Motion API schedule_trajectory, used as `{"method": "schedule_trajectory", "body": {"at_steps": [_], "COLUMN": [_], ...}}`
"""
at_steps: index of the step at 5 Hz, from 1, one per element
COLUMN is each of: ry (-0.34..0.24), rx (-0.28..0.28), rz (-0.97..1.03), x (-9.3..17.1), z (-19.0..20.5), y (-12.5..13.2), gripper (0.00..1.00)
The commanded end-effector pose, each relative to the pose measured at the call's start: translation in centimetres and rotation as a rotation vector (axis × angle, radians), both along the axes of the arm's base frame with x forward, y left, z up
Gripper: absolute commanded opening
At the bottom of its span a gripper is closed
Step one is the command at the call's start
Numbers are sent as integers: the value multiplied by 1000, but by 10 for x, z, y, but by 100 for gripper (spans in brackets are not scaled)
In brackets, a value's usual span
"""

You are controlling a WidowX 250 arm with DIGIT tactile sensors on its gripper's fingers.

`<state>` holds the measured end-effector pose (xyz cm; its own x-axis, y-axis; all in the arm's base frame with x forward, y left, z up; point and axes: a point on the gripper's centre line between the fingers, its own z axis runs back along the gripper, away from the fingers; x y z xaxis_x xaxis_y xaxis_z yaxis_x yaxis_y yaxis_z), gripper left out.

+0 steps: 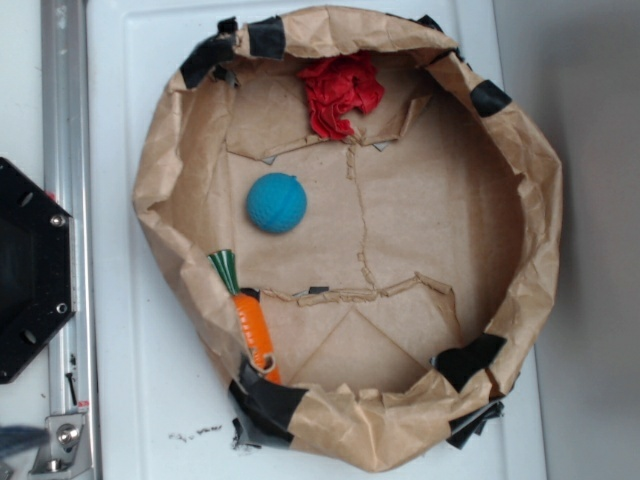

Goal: Grab the blue ball.

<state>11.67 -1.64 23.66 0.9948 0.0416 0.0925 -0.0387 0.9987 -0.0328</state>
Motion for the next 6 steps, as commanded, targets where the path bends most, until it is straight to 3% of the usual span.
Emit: {"method": "schedule_trajectory", "body": {"at_steps": [1, 2, 3, 4, 6], "ry": [0, -35, -107, -102, -9], "rx": [0, -64, -72, -57, 34], "rz": [0, 16, 13, -39, -182], "x": [0, 50, 89, 123, 128], "z": [0, -45, -63, -98, -181], "y": [0, 35, 50, 65, 62], "gripper": [100, 100, 100, 100, 100]}}
